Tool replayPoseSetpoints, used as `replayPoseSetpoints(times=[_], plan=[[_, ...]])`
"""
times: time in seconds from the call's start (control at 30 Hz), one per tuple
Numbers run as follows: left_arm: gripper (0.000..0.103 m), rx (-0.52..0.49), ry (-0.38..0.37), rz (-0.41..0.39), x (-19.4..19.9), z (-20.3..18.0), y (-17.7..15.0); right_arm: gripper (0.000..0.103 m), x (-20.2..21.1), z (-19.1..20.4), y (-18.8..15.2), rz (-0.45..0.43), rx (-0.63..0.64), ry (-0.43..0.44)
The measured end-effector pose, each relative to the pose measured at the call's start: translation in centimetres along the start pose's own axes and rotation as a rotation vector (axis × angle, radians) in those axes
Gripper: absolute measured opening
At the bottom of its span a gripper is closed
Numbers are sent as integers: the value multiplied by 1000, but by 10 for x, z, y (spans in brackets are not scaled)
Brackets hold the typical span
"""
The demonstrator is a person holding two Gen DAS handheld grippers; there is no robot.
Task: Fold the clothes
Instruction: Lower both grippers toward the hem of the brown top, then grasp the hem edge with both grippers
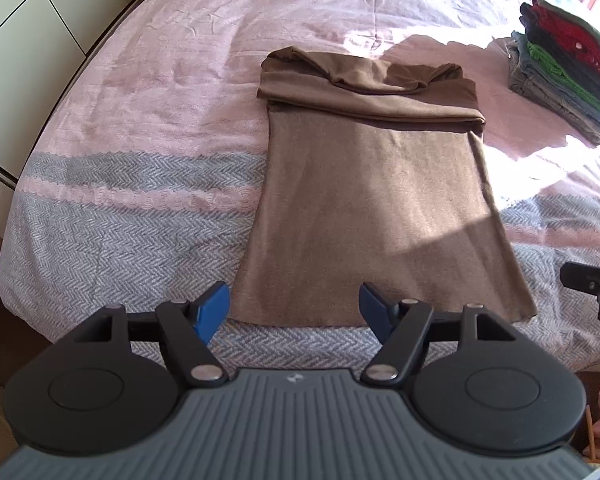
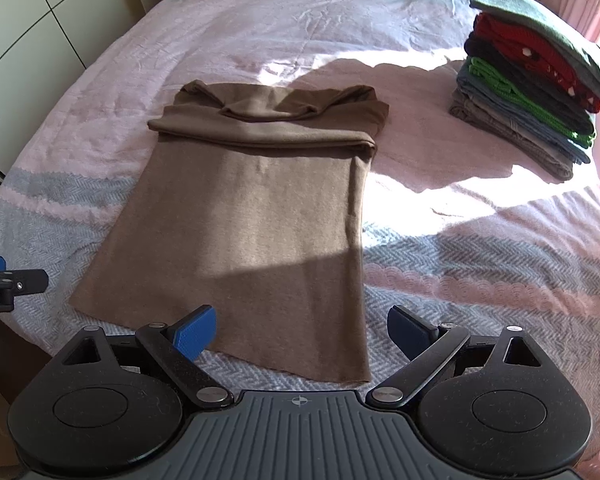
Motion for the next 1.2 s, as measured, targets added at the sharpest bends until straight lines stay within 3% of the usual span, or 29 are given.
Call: replayPoseSetpoints(times=[0.4, 0.6, 0.93, 1.1, 1.2], plan=[[68, -4, -15, 65, -68, 7, 2, 95, -51, -27, -14, 91, -36, -52], [68, 38, -82, 52, -100, 35, -7, 95, -75, -46, -24, 94, -37, -42], [66, 113, -267, 19, -136, 75, -23, 95, -82, -93, -29, -6, -226, 142], [55, 154, -397, 24, -159, 85, -25, 94, -98, -115, -36, -15, -320, 296], [50, 228, -516, 43, -178, 94, -27, 94, -113, -130, -43, -1, -382, 369]])
Point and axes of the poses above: each gripper's, at about its wrist camera, not at the fingertips, and x roughly against the way its jaws point, z to its left, y to its top, the point moved 7 cm from there along -x, roughly the way its jaws point, and after that the axes turned 7 degrees about y, right-handed, at the moved point
